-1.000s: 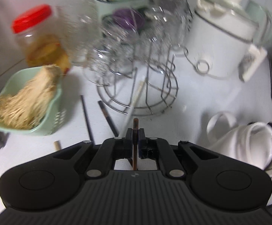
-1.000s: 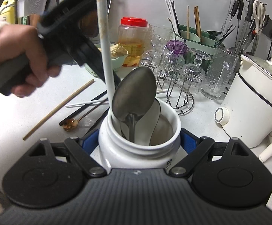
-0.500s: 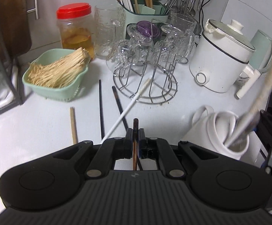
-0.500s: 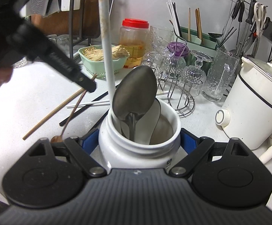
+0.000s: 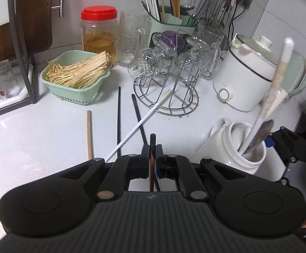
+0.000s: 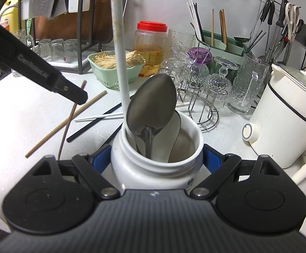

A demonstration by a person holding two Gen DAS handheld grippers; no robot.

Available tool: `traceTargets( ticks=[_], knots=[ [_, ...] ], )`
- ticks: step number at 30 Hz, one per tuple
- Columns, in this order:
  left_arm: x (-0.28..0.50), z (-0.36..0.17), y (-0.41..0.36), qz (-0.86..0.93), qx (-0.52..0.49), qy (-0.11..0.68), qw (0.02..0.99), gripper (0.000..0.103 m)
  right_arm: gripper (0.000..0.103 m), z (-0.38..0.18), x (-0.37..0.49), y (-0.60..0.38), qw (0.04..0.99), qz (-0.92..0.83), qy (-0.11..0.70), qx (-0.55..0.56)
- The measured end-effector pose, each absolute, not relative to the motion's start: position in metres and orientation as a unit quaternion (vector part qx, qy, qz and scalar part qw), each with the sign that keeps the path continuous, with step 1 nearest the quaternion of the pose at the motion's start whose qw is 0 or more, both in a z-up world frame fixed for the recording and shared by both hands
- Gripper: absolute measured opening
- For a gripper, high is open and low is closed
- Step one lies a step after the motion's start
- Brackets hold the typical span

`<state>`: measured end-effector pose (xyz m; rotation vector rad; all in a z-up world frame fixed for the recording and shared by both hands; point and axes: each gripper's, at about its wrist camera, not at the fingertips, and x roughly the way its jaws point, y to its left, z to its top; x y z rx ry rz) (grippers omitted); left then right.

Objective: Organize utensils
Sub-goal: 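Lift the brown wooden spoon upright with the left gripper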

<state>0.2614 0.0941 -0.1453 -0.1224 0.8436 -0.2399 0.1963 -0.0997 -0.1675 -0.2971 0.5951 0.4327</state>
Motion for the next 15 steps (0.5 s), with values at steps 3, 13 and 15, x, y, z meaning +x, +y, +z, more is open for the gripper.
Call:
traceTargets(
  ticks=[3, 13, 15],
  knots=[
    [0.255, -0.135, 0.094, -0.121, -0.064, 0.402, 0.905, 0.006, 0.092, -0.168, 0.196, -0.099, 0.923, 0.209, 0.289, -0.144],
    [0.243, -0.118, 0.08, -0.136, -0.051, 0.389, 0.91, 0.006, 0.092, -0.169, 0.196, -0.097, 0.924, 0.209, 0.286, -0.144],
    [0.241, -0.116, 0.08, -0.136, -0.053, 0.387, 0.91, 0.006, 0.092, -0.169, 0.196, -0.097, 0.924, 0.209, 0.285, -0.143]
  ],
)
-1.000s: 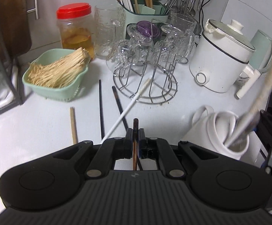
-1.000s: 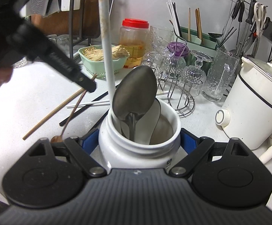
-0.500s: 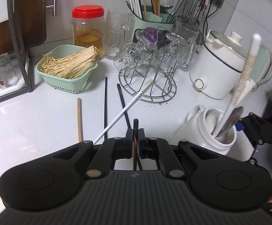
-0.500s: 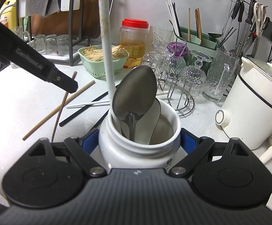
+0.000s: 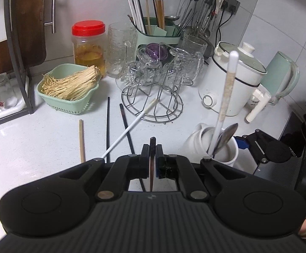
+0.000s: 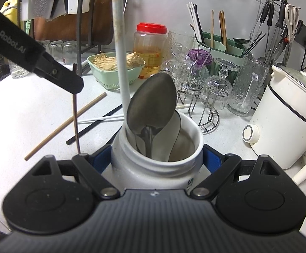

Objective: Organize utensils
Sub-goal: 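Lift the brown wooden spoon upright with the left gripper, then carry the brown wooden spoon with the left gripper over the jar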

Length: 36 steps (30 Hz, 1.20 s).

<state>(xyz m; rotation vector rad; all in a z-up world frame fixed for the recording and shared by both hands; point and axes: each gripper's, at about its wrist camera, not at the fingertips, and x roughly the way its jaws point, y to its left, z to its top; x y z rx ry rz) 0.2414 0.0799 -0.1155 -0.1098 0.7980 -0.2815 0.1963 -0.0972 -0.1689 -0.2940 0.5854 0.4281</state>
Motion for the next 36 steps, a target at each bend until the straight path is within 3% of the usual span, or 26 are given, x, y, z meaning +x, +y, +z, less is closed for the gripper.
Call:
traceTargets(
  ticks=[36],
  knots=[
    [0.26, 0.013, 0.056, -0.16, -0.043, 0.259, 0.952, 0.006, 0.092, -0.169, 0.201, -0.092, 0.924, 0.217, 0.279, -0.146]
  ],
)
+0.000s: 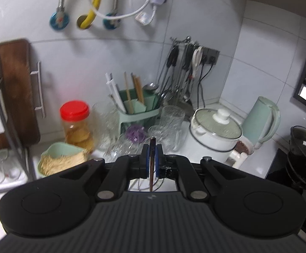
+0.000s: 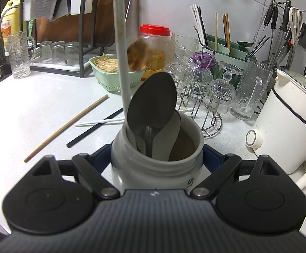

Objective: Organize utensils
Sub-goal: 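Carry the brown wooden spoon with the left gripper over the jar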

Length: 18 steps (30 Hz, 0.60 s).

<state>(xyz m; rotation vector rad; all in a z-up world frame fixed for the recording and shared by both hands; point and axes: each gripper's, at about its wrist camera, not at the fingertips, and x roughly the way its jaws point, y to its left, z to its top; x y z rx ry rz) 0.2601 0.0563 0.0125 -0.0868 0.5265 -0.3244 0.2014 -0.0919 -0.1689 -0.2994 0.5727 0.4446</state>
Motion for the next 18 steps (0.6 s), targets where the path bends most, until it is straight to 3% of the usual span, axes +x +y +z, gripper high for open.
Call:
traceTargets(
  ticks=[5, 18],
  knots=[
    [0.262, 0.018, 0.043, -0.182, -0.05, 0.244, 0.951, 0.006, 0.092, -0.169, 0.201, -0.092, 0.924, 0.218, 0.278, -0.146],
    [0.267, -0.008, 0.004, -0.233, -0.024, 0.299, 0.925, 0.006, 0.092, -0.169, 0.202, -0.091, 0.924, 0.22, 0.276, -0.148]
  ],
)
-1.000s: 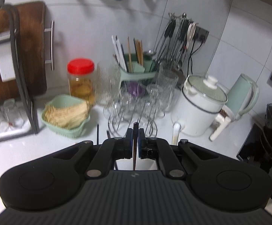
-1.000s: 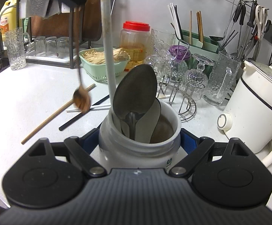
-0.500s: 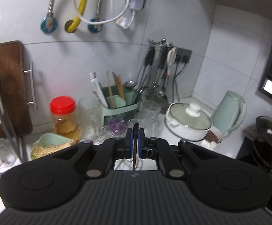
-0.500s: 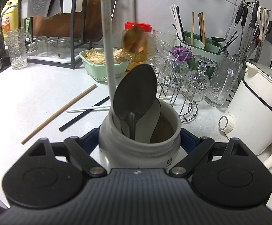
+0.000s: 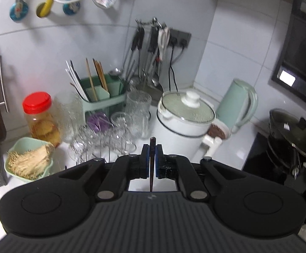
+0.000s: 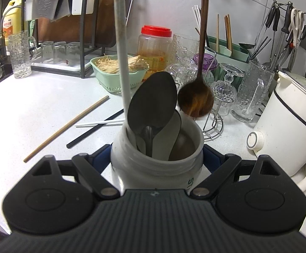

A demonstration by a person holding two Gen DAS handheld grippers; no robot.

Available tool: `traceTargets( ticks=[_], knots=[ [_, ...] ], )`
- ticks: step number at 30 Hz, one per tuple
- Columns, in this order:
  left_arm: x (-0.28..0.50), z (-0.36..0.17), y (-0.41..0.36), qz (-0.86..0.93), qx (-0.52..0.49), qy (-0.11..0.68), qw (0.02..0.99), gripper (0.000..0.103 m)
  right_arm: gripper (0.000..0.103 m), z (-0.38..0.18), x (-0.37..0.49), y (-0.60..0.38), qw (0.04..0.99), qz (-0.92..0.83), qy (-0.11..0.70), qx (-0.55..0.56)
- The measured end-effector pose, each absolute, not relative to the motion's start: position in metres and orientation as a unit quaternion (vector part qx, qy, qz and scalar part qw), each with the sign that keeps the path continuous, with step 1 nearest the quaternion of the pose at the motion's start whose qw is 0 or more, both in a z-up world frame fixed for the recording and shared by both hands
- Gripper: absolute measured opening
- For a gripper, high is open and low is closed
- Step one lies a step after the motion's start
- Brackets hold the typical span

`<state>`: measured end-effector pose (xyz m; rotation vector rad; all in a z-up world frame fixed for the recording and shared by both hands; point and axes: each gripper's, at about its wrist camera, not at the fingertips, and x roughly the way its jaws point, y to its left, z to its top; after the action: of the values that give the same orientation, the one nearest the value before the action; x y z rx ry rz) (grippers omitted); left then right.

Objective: Organize utensils
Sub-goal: 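Carry the brown wooden spoon with the left gripper over the jar, then lower the wooden spoon into the jar and open the left gripper, then move the open left gripper over the light wooden chopstick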

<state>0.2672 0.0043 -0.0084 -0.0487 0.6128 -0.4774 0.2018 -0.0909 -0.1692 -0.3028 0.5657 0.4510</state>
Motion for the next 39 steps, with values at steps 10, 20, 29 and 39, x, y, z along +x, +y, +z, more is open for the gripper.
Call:
traceTargets(
  ticks=[10, 20, 29, 39],
  knots=[
    [0.27, -0.036, -0.01, -0.241, 0.008, 0.354, 0.904, 0.006, 0.092, -0.169, 0.203, -0.09, 0.924, 0.222, 0.275, -0.149],
    [0.28, -0.056, -0.028, -0.239, 0.038, 0.417, 0.876, 0.006, 0.092, -0.169, 0.203, -0.091, 0.924, 0.224, 0.272, -0.15],
    [0.283, -0.061, -0.027, -0.23, 0.026, 0.434, 0.871, 0.006, 0.092, -0.17, 0.204, -0.091, 0.923, 0.224, 0.274, -0.151],
    [0.27, -0.036, -0.016, -0.223, 0.007, 0.407, 0.886, 0.016, 0.092, -0.17, 0.204, -0.091, 0.923, 0.223, 0.275, -0.149]
  ],
)
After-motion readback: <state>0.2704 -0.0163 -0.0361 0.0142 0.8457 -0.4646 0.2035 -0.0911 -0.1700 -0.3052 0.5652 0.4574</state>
